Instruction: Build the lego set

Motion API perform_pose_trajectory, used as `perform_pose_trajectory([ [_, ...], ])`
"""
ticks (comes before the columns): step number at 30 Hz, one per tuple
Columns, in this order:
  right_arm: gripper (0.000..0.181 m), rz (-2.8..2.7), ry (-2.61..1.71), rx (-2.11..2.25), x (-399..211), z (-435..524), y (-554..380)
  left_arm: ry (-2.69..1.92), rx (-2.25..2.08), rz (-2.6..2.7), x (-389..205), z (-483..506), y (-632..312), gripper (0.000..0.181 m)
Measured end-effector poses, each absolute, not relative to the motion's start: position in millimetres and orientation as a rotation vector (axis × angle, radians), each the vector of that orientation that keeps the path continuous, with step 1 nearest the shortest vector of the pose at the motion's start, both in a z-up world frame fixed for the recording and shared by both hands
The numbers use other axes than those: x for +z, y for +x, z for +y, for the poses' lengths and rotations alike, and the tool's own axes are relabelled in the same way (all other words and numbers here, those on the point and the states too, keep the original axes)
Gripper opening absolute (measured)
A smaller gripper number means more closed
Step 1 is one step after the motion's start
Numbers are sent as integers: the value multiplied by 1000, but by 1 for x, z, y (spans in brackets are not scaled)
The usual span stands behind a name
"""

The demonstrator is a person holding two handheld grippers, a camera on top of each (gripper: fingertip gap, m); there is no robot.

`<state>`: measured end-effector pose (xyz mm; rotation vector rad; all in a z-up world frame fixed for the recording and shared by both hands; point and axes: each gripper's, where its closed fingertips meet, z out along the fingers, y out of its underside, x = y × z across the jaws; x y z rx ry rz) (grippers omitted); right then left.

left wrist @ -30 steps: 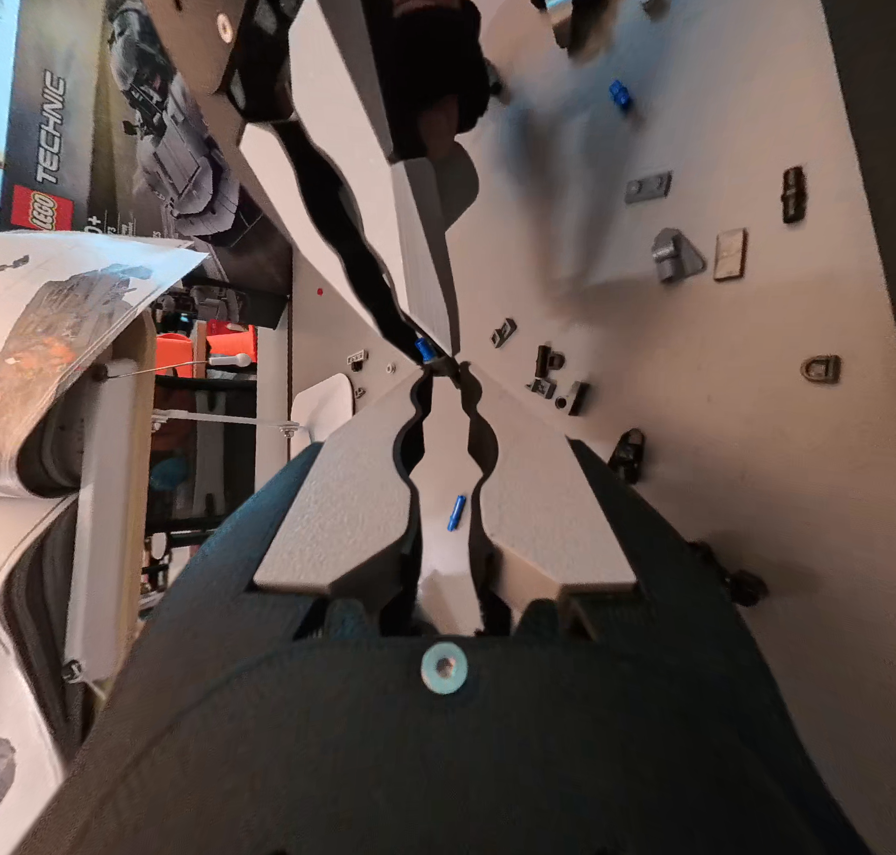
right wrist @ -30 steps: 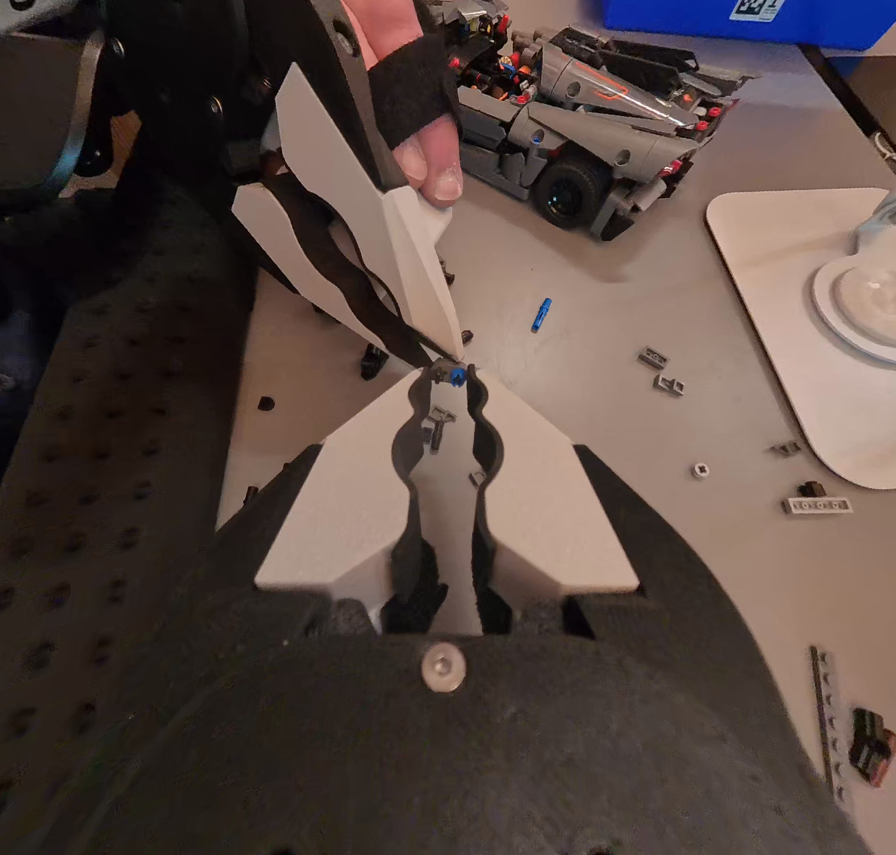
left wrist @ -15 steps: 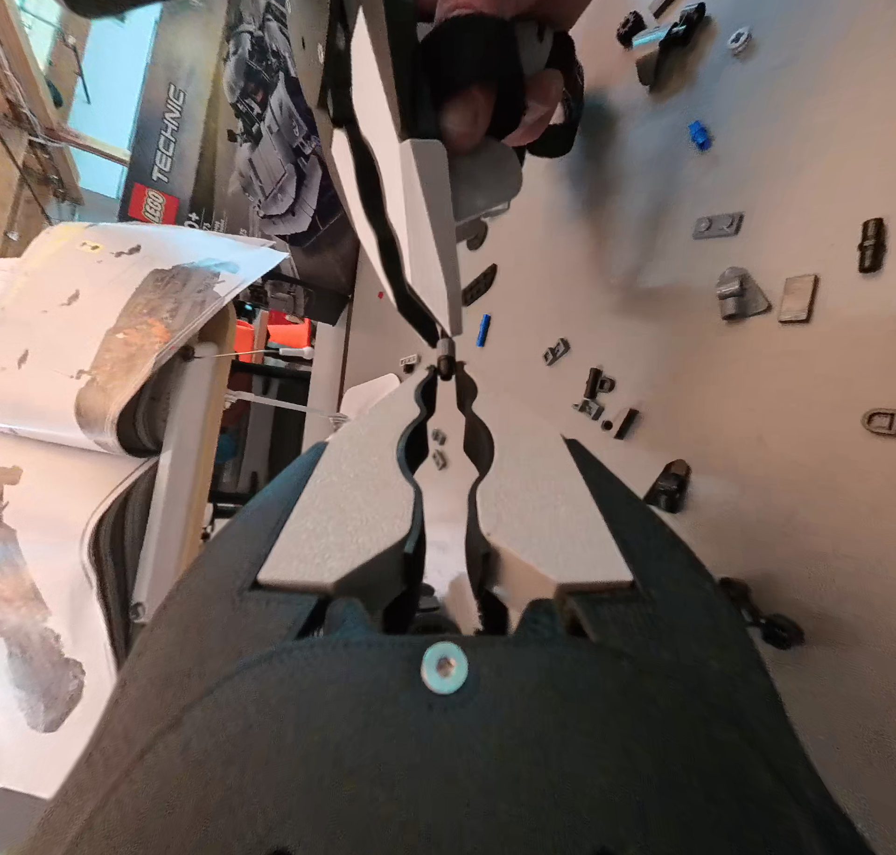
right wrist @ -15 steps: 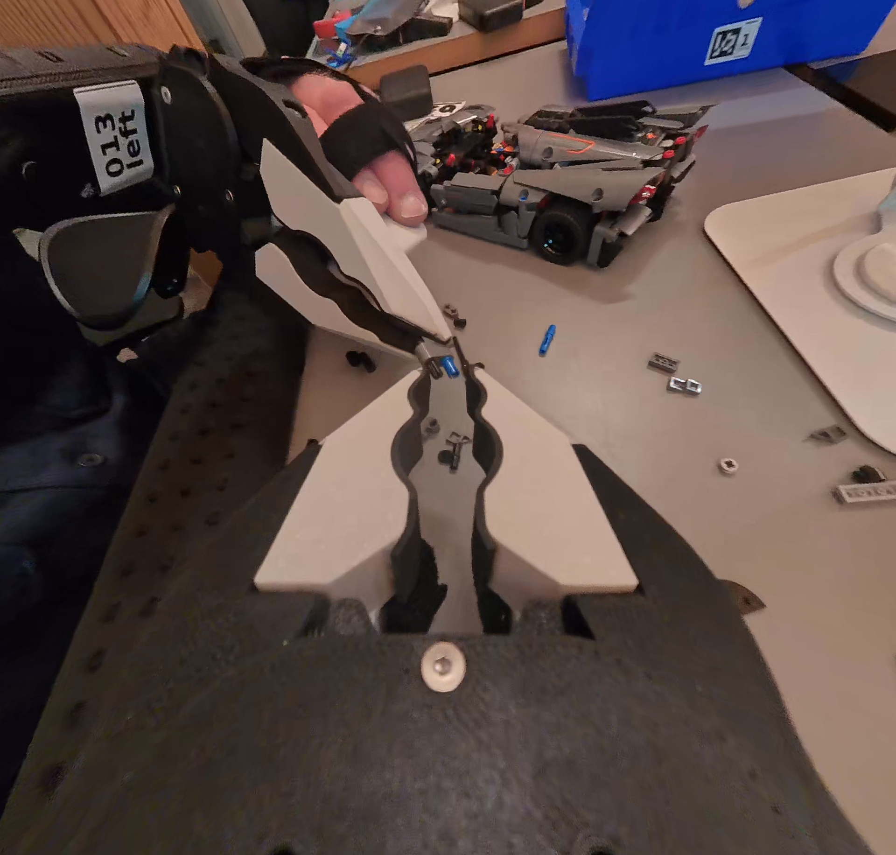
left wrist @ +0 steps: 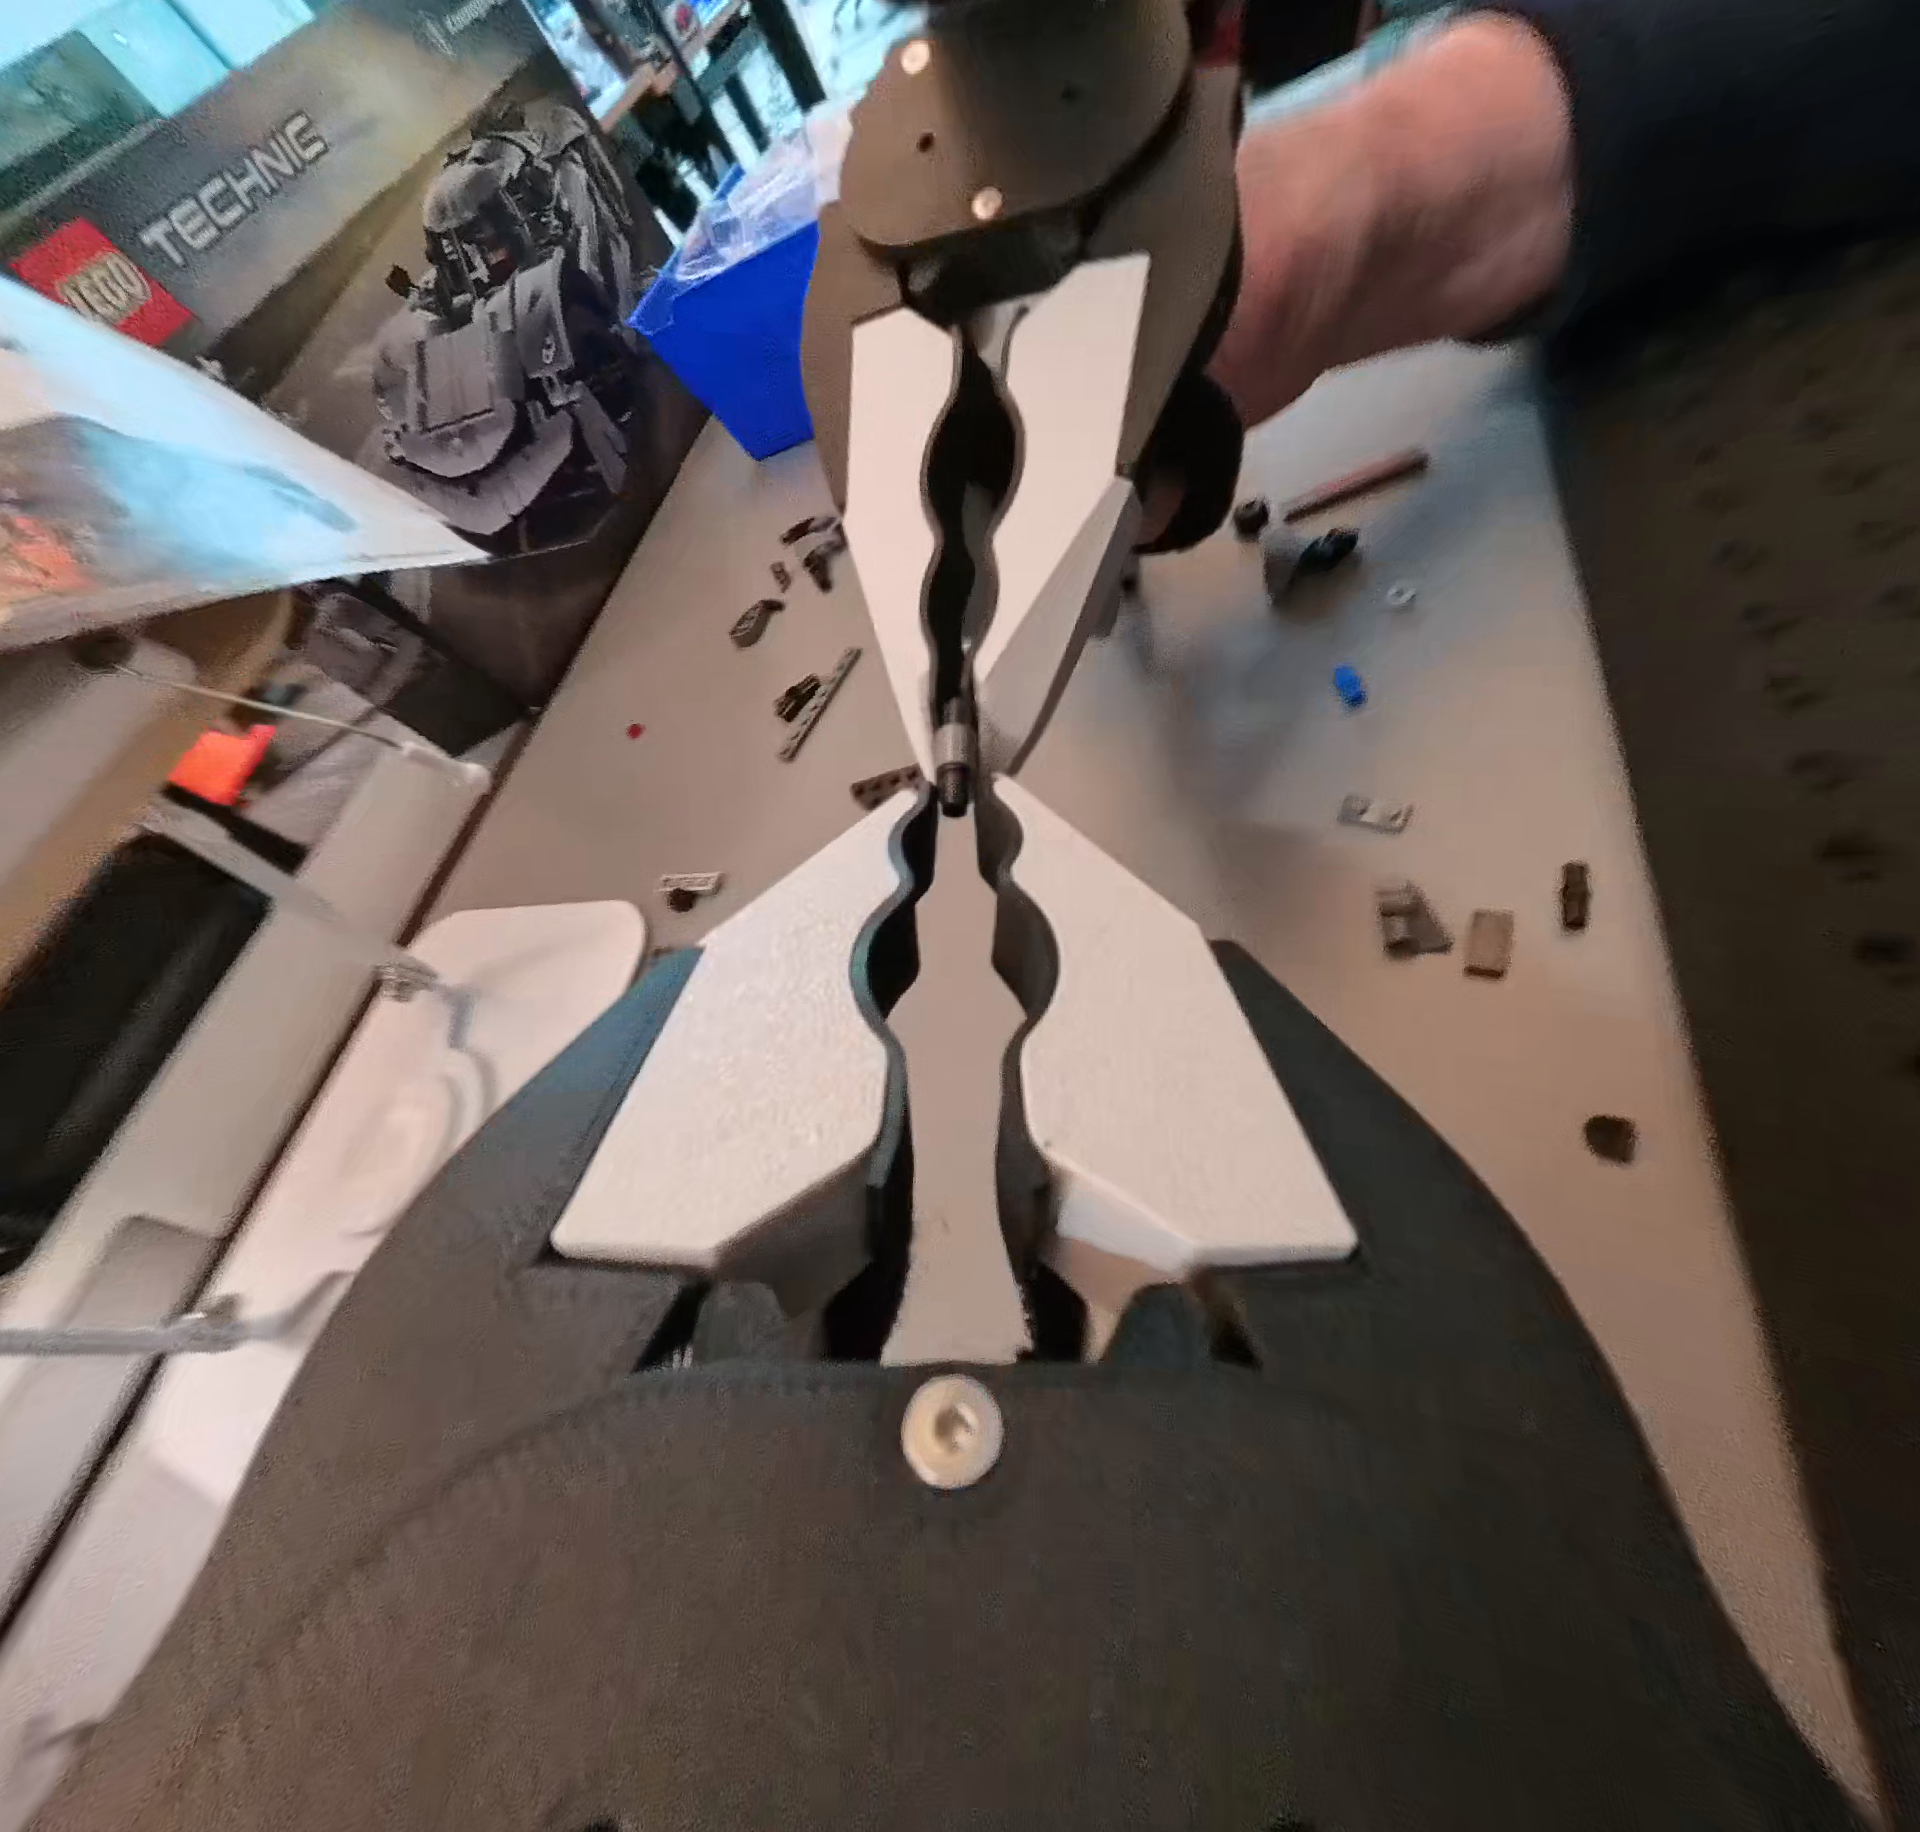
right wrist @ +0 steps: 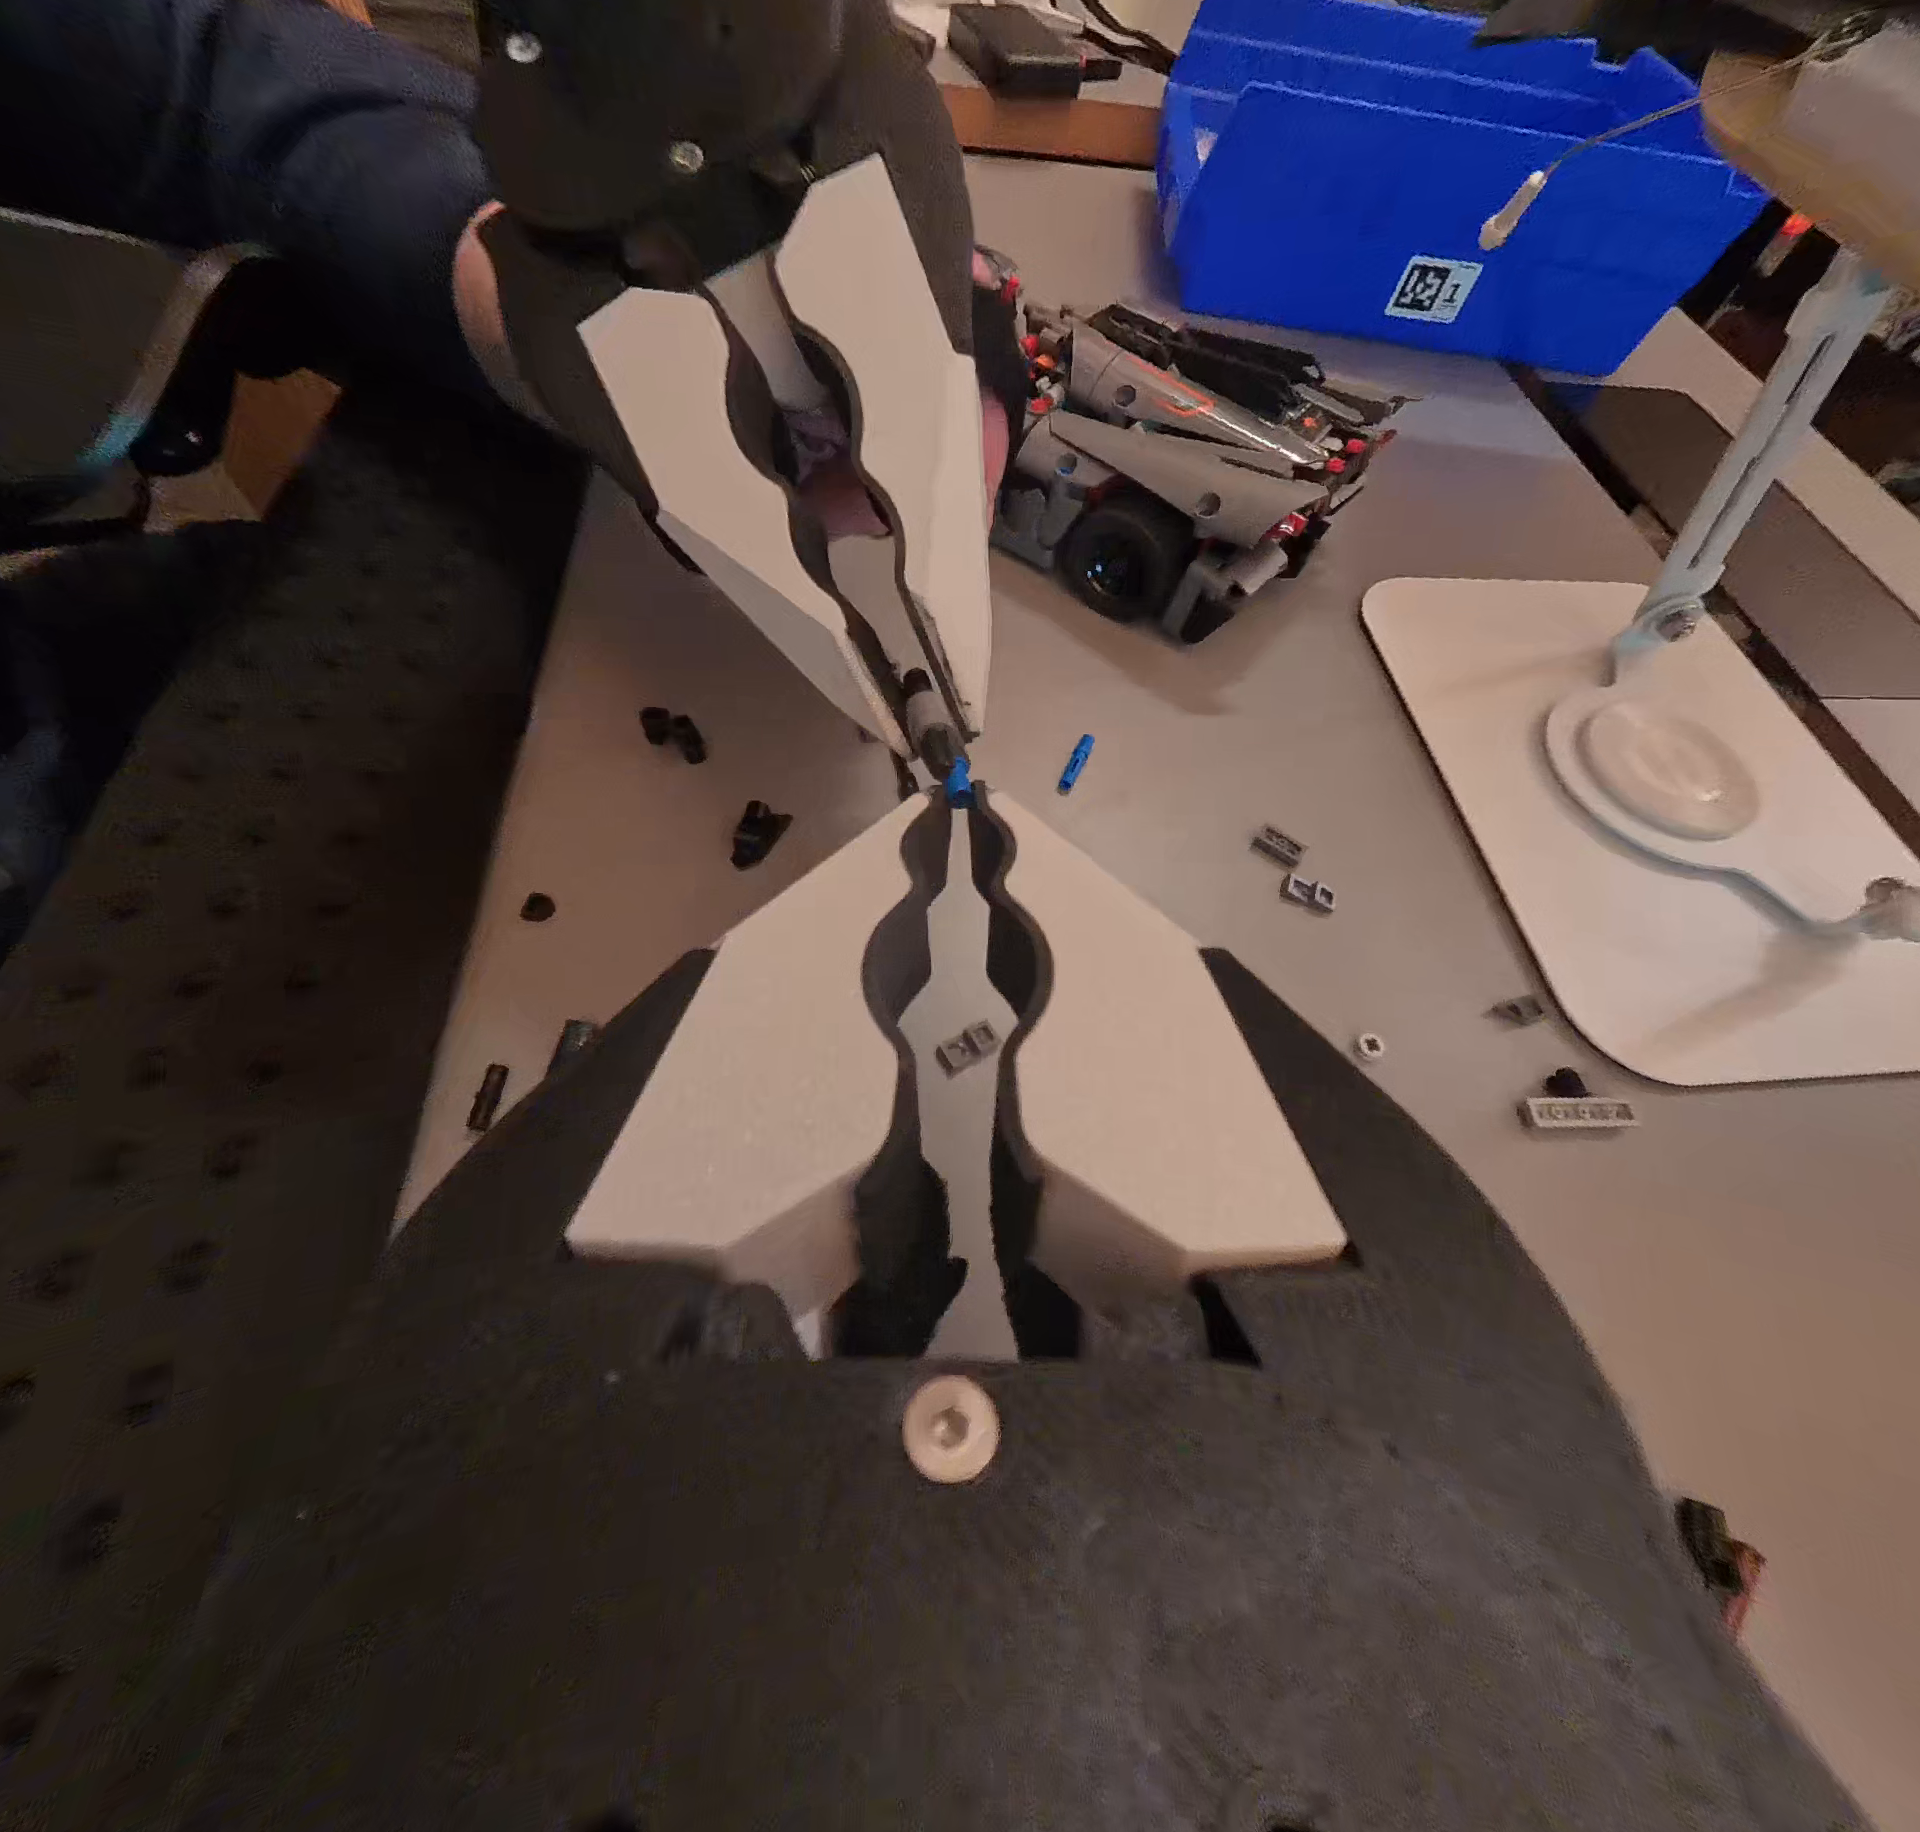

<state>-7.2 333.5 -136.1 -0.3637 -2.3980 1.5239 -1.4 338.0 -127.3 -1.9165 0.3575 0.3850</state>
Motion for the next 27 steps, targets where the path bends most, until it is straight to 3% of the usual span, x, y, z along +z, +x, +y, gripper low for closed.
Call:
perform_pose_trajectory([
  [7,1,-2396,-445,1632,-129,332,-6,-1881,16,190,-123,337,0,3],
  [9,9,-2363,-465,1691,-122,332,-7,-1883,2,175,-126,336,-2,3],
  [14,0,-2398,-469,1670,-125,333,-5,-1865,-81,148,-129,336,-2,3],
  [27,0,-2434,-544,1822,-122,330,-2,-1844,-94,168,-126,339,3,6],
])
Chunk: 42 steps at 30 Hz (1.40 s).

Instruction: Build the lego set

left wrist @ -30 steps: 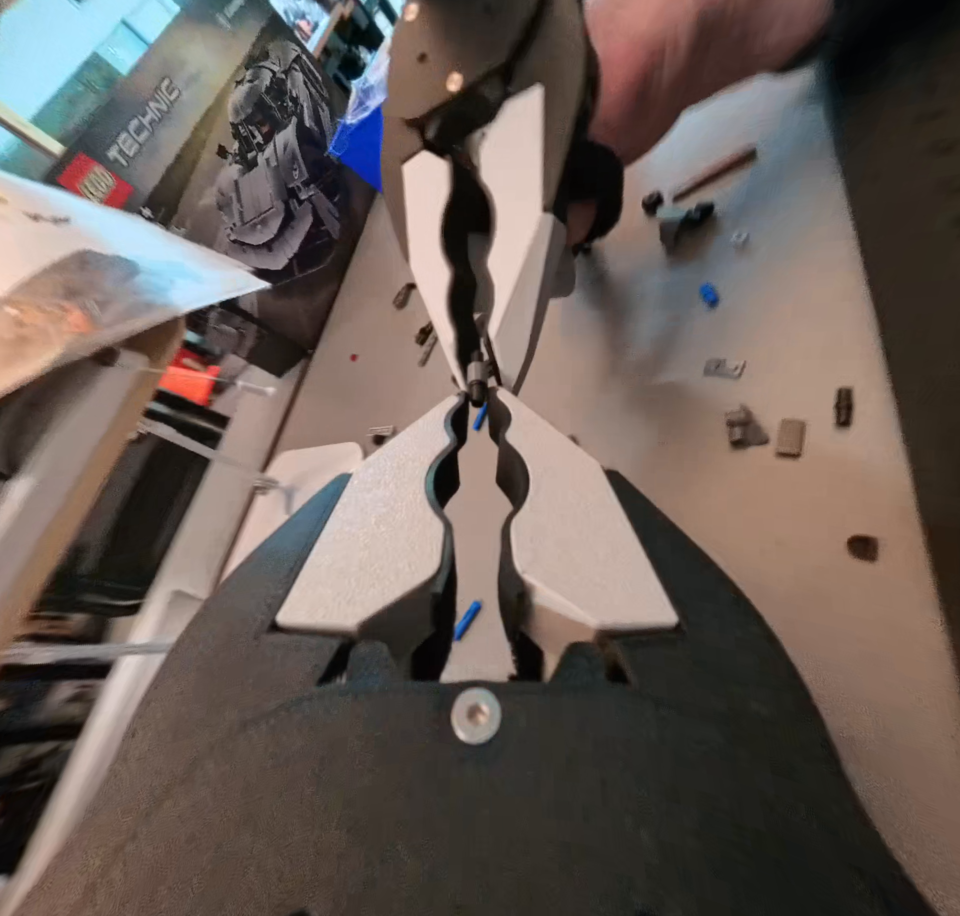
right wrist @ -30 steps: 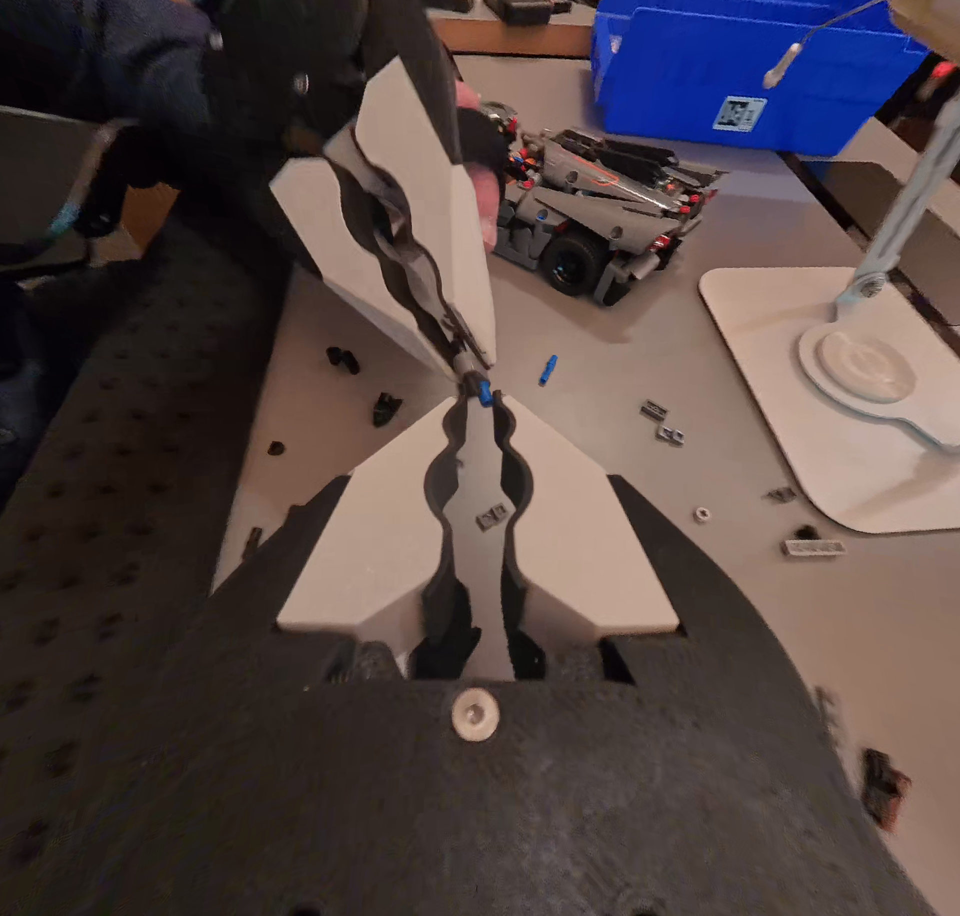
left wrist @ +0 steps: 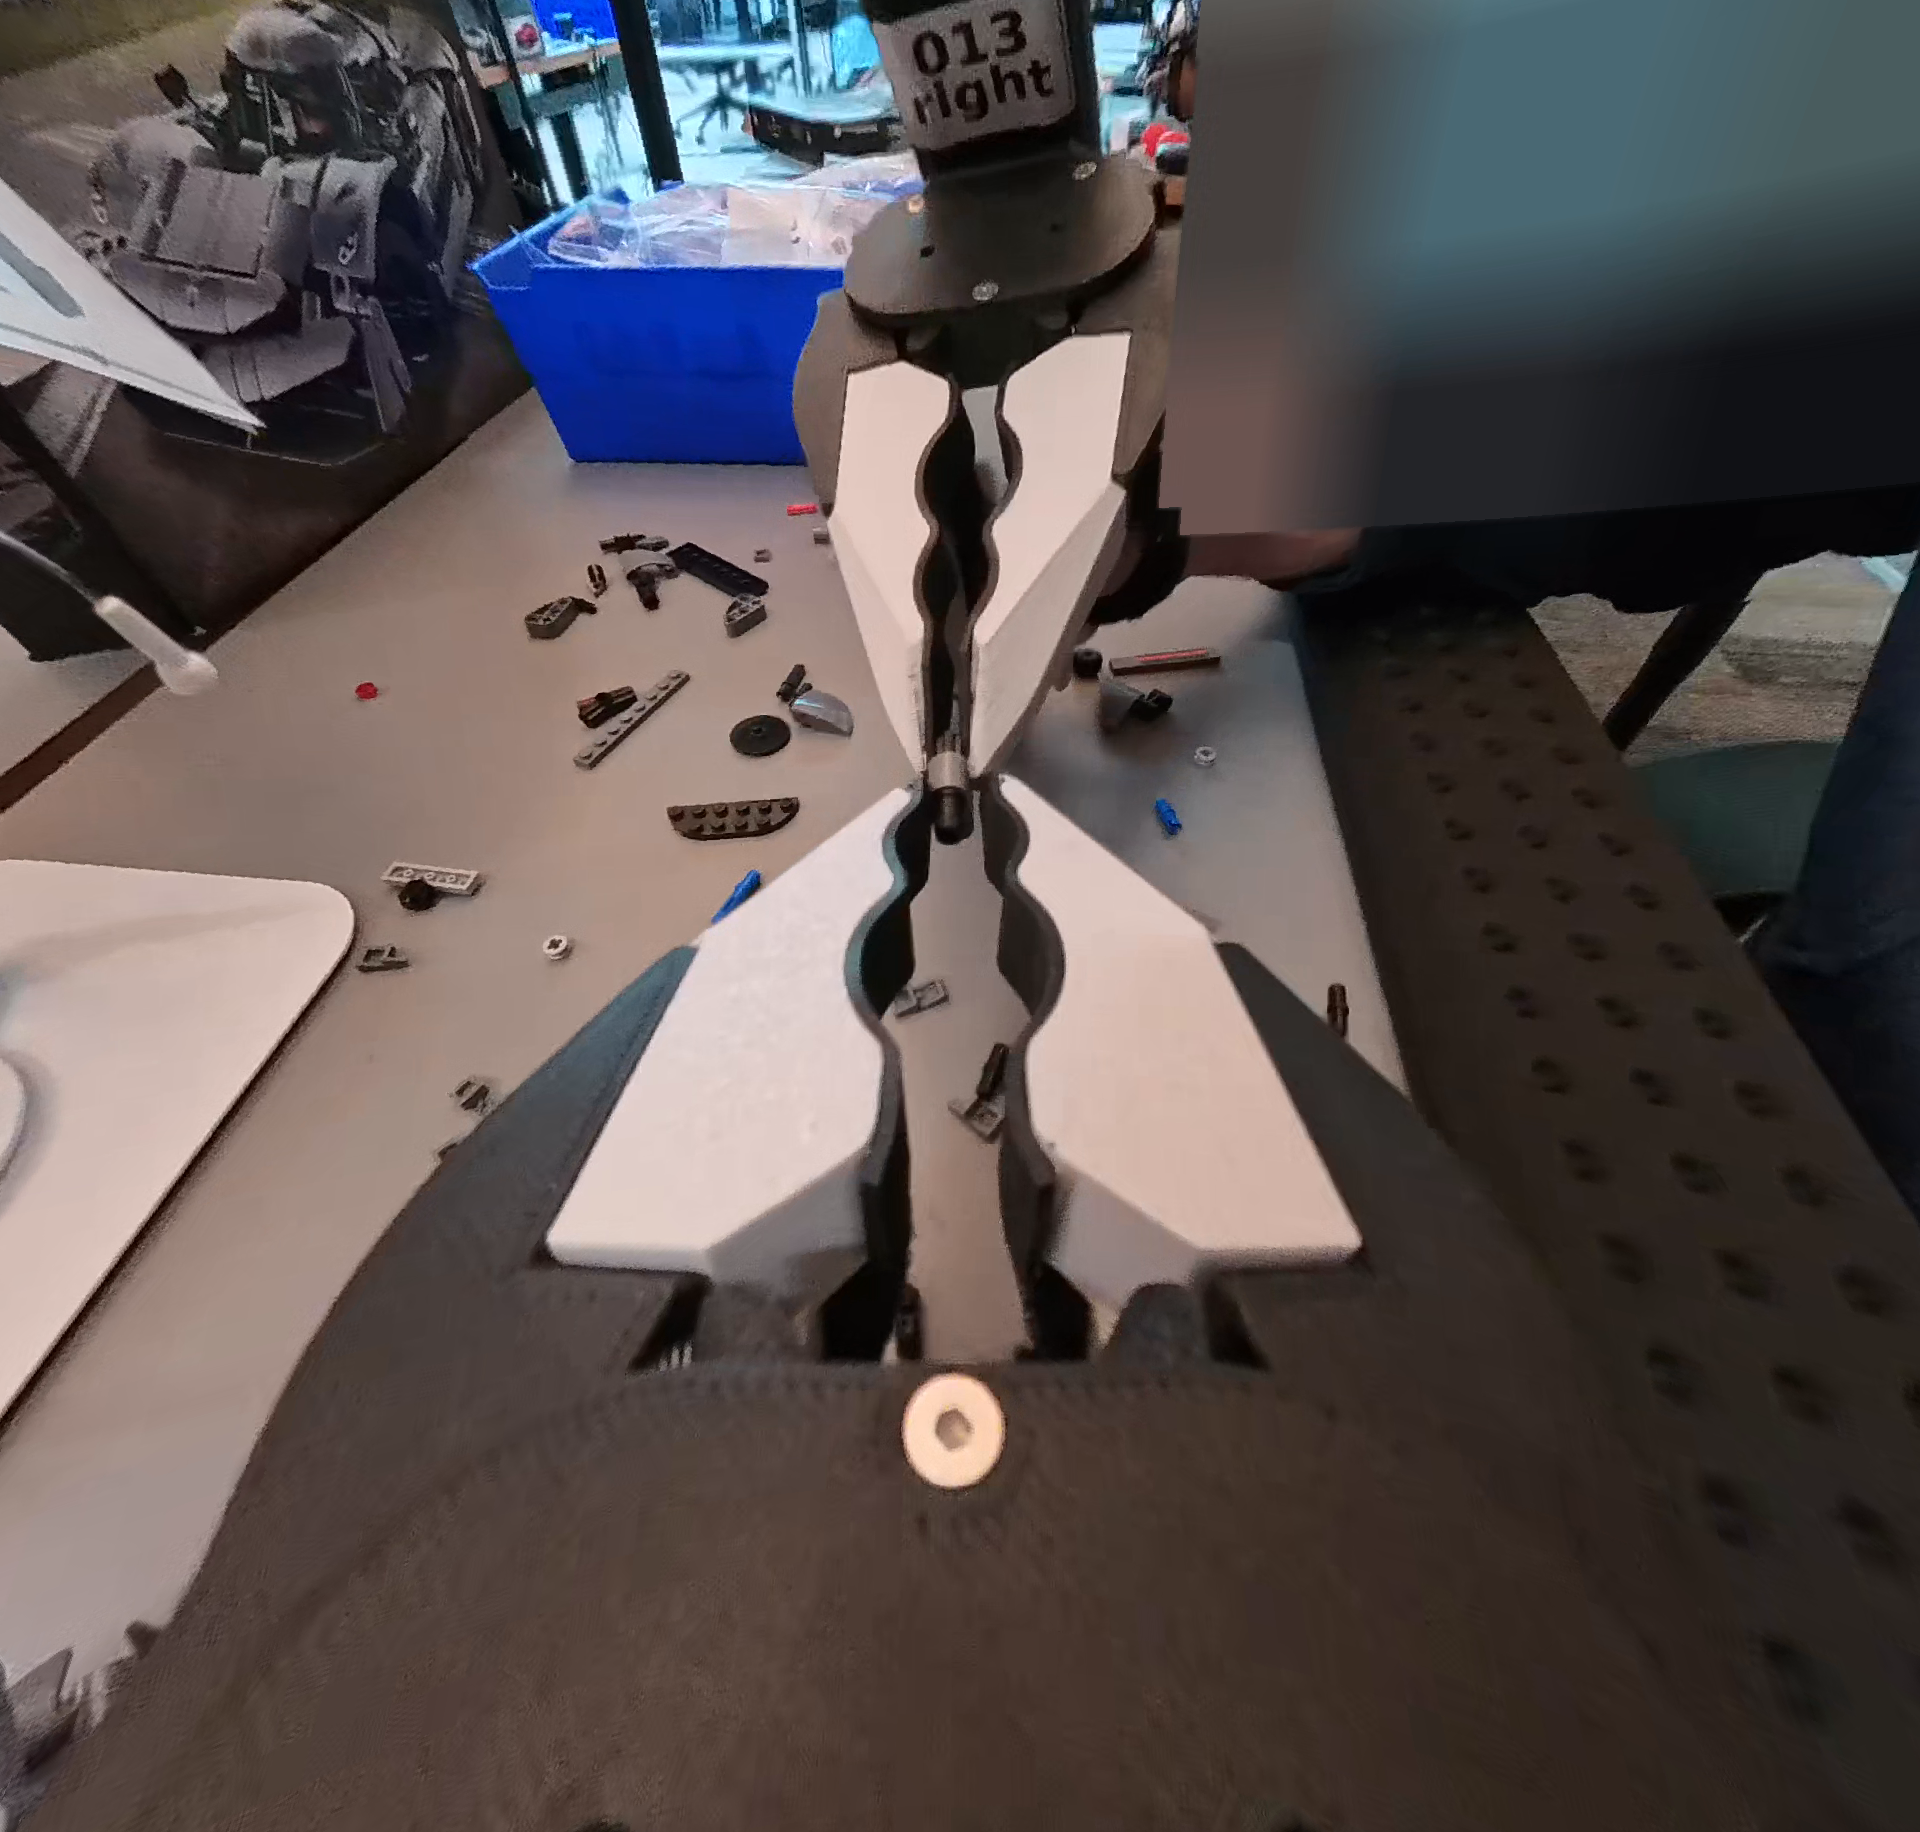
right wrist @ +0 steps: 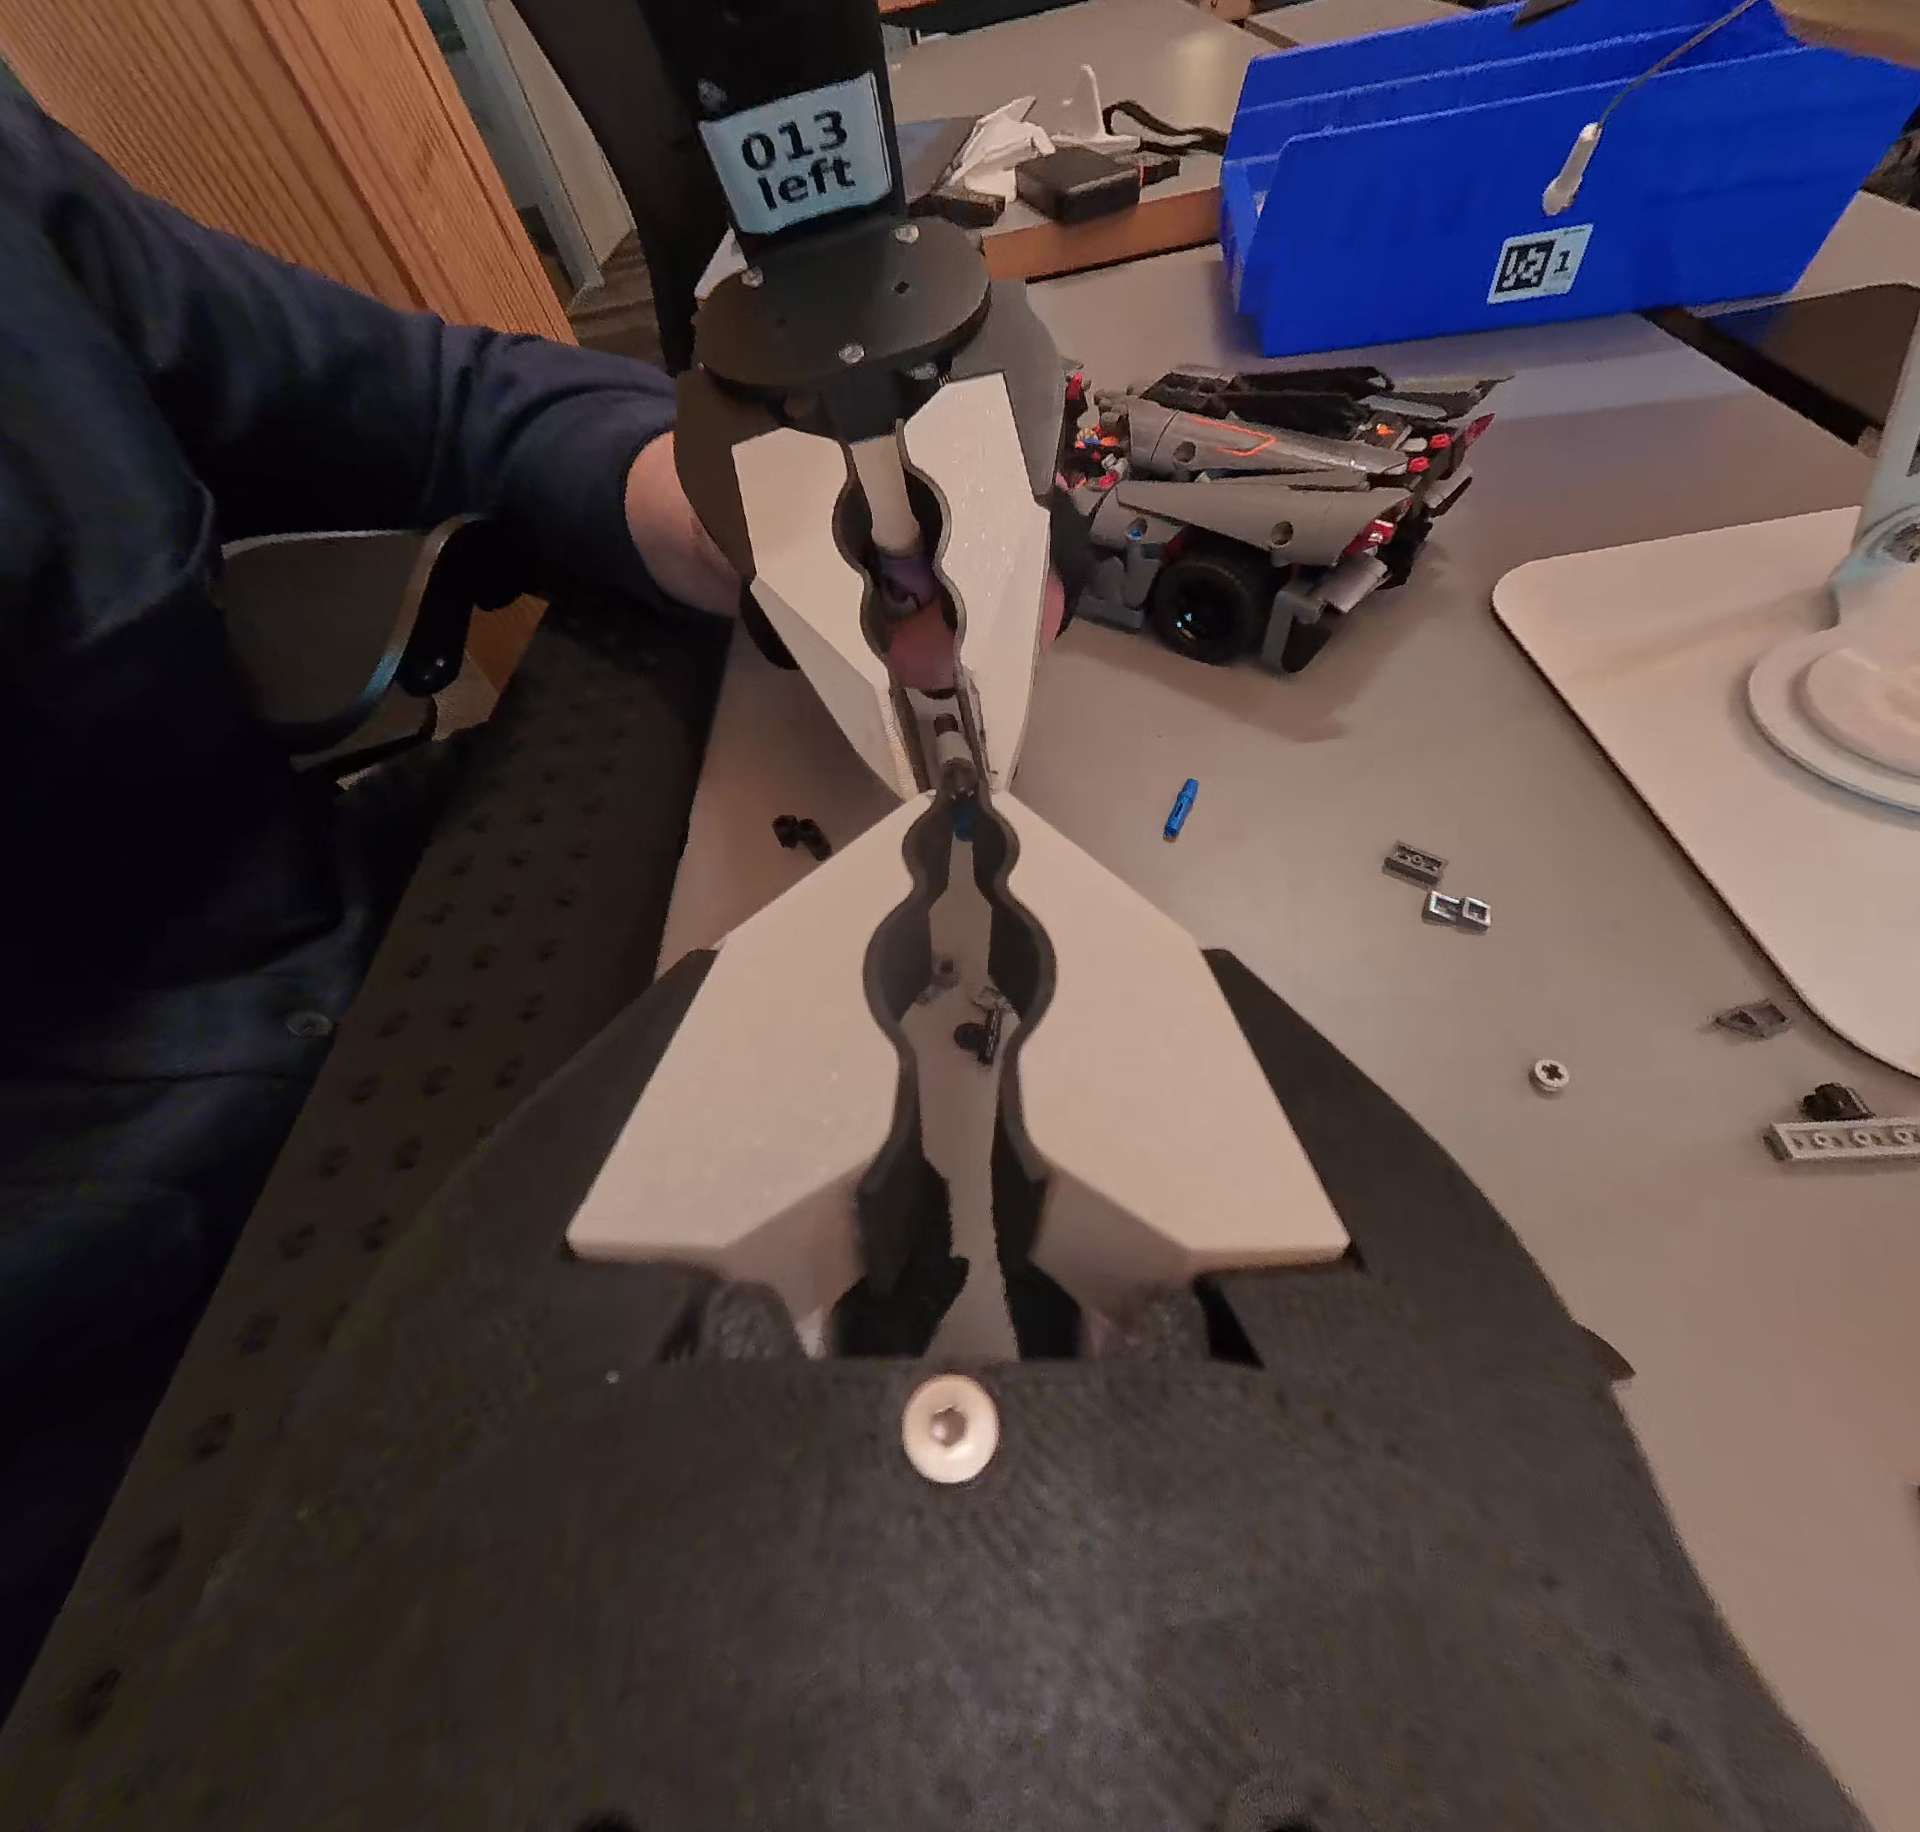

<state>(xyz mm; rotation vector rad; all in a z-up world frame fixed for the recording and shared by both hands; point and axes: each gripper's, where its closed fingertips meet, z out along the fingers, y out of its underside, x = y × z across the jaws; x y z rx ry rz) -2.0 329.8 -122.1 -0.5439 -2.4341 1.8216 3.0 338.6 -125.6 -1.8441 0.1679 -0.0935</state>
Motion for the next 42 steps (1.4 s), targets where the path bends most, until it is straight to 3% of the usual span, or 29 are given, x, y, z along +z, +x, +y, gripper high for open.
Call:
perform_pose_trajectory([
  [9,11,-2397,-560,1892,-115,332,-2,-1767,-124,160,-113,336,3,3],
  [12,4,-2394,-545,1896,-114,328,-1,-1763,-133,178,-113,335,5,4],
  [42,1,-2410,-558,1867,-119,333,-3,-1757,-62,189,-108,331,-3,1],
])
